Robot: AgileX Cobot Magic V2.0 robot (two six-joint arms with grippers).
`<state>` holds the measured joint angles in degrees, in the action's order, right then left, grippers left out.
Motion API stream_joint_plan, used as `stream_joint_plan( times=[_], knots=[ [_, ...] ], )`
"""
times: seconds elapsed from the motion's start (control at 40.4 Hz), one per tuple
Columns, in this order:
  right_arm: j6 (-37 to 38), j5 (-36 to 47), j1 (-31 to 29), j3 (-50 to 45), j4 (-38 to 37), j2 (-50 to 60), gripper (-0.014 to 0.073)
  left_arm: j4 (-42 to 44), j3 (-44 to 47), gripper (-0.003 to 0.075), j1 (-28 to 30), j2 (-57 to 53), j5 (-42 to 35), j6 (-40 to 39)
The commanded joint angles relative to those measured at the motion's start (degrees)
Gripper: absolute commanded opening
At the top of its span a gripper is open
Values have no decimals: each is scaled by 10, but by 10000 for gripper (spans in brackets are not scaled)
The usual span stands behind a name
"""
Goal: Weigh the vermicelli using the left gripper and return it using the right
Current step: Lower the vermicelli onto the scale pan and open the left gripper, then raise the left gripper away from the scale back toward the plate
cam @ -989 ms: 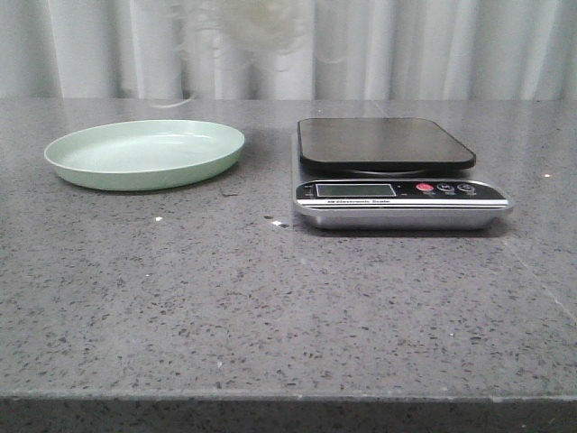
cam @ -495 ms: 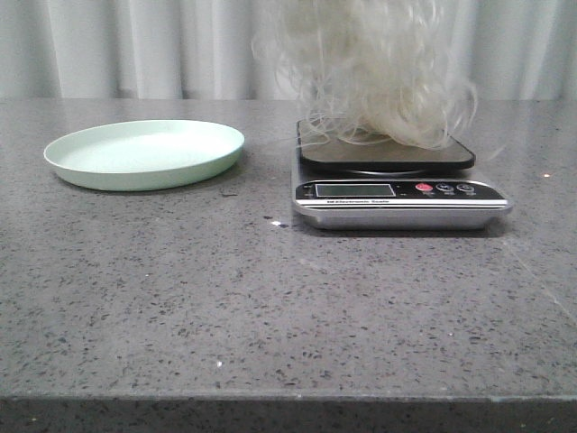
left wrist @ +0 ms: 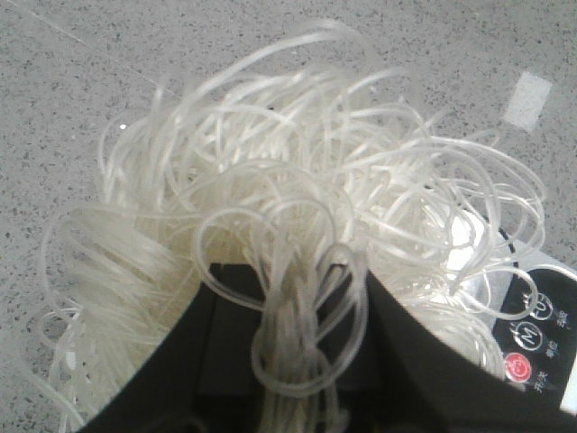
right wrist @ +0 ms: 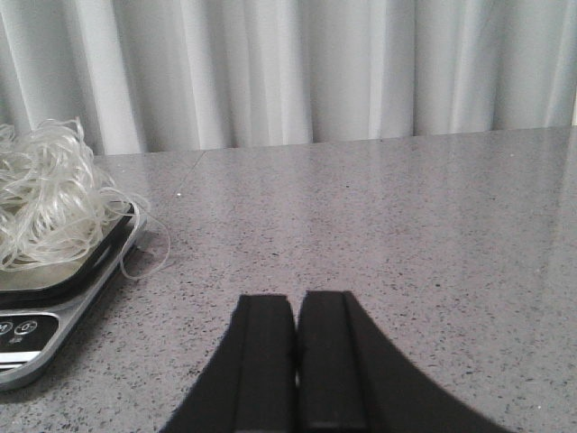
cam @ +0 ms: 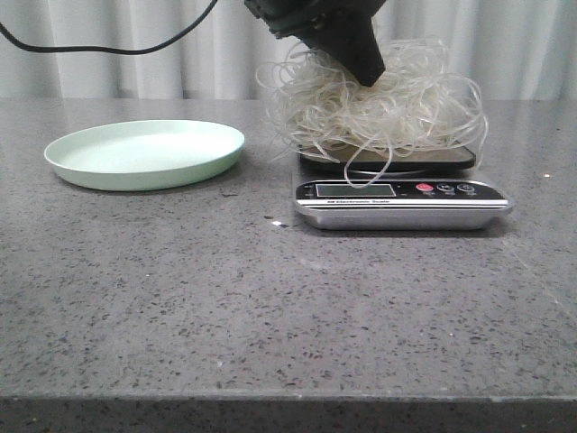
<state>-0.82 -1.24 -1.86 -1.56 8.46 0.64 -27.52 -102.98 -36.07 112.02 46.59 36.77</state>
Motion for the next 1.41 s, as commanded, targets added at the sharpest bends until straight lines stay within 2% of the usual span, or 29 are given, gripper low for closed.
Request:
stream_joint_plan(
  times=[0.0, 0.099, 0.247, 0.322, 0.47, 0.618, 0.866, 1.014, 1.138, 1.385],
  knots=[
    [-1, 41, -4, 4, 0, 9, 150, -21, -18, 170, -6, -26, -10, -3],
    [-1, 40, -4, 4, 0, 9, 150, -21, -18, 235, -6, -26, 0, -3],
    [-1, 40, -4, 4, 0, 9, 150, -21, -19, 393, -6, -27, 17, -4],
    [-1, 40, -4, 4, 0, 9, 150, -21, -21, 447, -6, -30, 22, -7],
    [-1, 40, -4, 4, 0, 9, 150, -21, -21, 498, -2, -50, 24, -12],
    [-1, 40, -4, 4, 0, 9, 150, 10, -21, 496, 6, -87, 32, -49],
    [-1, 40, -4, 4, 0, 9, 150, 128, -21, 487, 48, -164, 65, -143],
    [-1, 48, -4, 4, 0, 9, 150, 149, -8, 392, 101, -213, 76, -190],
    [-1, 48, -4, 4, 0, 9, 150, 149, 48, 317, 153, -268, 58, -192],
    [-1, 48, -4, 4, 0, 9, 150, 149, 245, 211, 253, -427, -32, -193]
  ],
)
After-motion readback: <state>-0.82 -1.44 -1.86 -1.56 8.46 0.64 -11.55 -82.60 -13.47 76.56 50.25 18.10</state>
